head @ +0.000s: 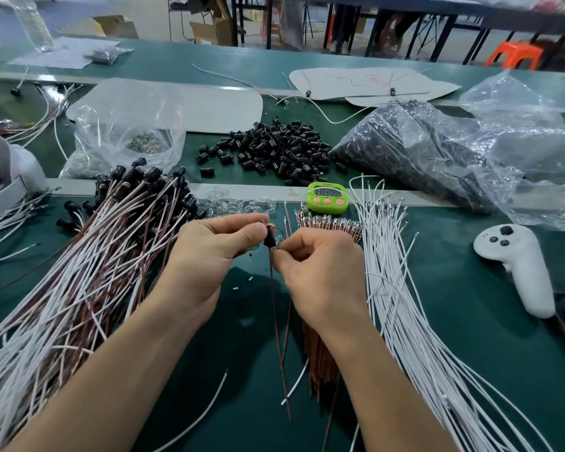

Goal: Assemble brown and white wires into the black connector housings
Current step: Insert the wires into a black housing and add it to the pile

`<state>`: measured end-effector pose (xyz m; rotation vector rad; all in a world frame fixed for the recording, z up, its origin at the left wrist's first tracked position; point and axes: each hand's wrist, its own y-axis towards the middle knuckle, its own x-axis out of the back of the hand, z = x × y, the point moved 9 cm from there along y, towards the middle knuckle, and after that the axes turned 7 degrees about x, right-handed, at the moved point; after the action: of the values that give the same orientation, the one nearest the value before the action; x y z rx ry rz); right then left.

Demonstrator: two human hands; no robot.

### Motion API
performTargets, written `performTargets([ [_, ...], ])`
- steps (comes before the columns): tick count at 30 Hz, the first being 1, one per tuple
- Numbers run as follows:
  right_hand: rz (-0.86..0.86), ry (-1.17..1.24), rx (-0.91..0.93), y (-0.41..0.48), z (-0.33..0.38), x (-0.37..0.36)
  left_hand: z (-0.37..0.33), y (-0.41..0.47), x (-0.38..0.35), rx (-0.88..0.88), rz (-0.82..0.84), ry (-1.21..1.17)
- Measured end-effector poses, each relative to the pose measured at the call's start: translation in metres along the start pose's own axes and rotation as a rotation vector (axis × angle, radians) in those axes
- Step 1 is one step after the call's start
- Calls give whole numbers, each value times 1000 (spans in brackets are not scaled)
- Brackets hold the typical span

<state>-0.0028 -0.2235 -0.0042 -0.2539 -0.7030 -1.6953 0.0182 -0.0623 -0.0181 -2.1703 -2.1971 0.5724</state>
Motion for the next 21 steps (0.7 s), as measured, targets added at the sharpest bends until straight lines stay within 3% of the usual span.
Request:
performTargets([
  [10, 62, 198, -162, 0, -12, -5, 0, 0, -4, -6, 39, 22],
  [21, 93, 264, -106, 2, -10, -6, 3, -4, -7, 48, 81, 42],
])
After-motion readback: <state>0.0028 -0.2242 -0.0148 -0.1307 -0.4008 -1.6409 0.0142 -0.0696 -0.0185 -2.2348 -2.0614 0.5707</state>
